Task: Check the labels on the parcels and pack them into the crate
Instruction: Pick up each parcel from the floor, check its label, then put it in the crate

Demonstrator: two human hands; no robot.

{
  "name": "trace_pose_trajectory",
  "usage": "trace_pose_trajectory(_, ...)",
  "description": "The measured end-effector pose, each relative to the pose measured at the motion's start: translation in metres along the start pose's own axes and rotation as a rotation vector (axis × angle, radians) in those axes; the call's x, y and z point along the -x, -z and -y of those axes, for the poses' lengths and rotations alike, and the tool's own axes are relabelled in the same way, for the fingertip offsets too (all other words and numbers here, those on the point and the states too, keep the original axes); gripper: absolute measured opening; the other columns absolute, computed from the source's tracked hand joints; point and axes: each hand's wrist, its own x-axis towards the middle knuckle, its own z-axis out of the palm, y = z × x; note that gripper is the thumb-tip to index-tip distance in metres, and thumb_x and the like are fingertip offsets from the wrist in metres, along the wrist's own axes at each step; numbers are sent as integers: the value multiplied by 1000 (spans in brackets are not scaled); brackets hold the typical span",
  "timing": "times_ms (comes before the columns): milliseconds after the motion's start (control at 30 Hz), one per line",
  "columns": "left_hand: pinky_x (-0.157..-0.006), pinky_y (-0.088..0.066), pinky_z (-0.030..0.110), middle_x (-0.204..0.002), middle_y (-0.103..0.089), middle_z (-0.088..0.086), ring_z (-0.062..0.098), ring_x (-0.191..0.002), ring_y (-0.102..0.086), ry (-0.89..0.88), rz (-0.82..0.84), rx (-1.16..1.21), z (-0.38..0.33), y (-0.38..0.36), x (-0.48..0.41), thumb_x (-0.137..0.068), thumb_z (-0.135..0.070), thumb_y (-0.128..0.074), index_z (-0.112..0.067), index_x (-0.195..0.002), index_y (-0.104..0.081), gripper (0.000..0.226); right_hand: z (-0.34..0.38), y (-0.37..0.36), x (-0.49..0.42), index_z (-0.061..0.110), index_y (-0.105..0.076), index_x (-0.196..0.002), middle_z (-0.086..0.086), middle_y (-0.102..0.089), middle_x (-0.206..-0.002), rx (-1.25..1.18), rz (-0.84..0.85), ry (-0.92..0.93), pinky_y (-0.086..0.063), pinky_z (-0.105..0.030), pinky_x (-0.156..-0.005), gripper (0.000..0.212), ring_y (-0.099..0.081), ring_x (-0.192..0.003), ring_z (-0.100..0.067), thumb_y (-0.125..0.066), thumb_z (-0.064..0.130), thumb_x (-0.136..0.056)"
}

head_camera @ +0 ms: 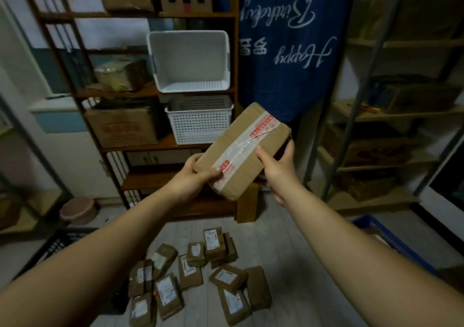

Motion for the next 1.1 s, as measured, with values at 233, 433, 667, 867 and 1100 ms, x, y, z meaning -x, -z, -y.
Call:
trace_pose_trajectory(233,-54,-55,32,-112,-54,9,24,-85,-69,-3,-257,241,-8,131,34,-76,-19,-73,-34,-132,-29,72,15,-108,11,35,-47,-123,2,-57,-122,-97,96,76,-48,-46,-97,47,-56,-109,-17,-70,31,-82)
trace_pose_trajectory(433,-67,-59,42,-115,-61,4,18,-87,-71,-57,-265,146,19,270,82,-83,-23,-68,-45,-123,-40,54,-18,-264,40,40,-50,-109,4,-59,-116,-155,193,24,-48,-48,-95,27,-56,-108,-17,-63,32,-87)
trace_pose_trajectory(667,-58,-57,27,-107,-65,-1,12,-83,-71,-12,-411,108,53,419,122,-91,-21,-57,-43,-134,-36,52,-74,-412,76,36,-45,-118,15,-57,-103,29,260,17,-46,-22,-73,36,-55,-95,-3,-62,37,-87)
trace_pose_trajectory(867,-62,-57,26,-106,-63,-11,10,-90,-67,-5,-601,27,101,497,126,-91,-37,-54,-49,-132,-35,47,-109,-503,85,34,-41,-133,25,-53,-99,155,397,-17,-37,-16,-65,49,-49,-88,6,-60,30,-89)
trace_pose_trajectory(1100,-60,-55,21,-120,-51,-5,10,-95,-60,22,-655,60,140,589,94,-89,-26,-60,-38,-138,-24,63,-139,-604,48,28,-41,-136,10,-56,-119,199,443,7,-44,-26,-83,49,-52,-109,-10,-60,26,-90)
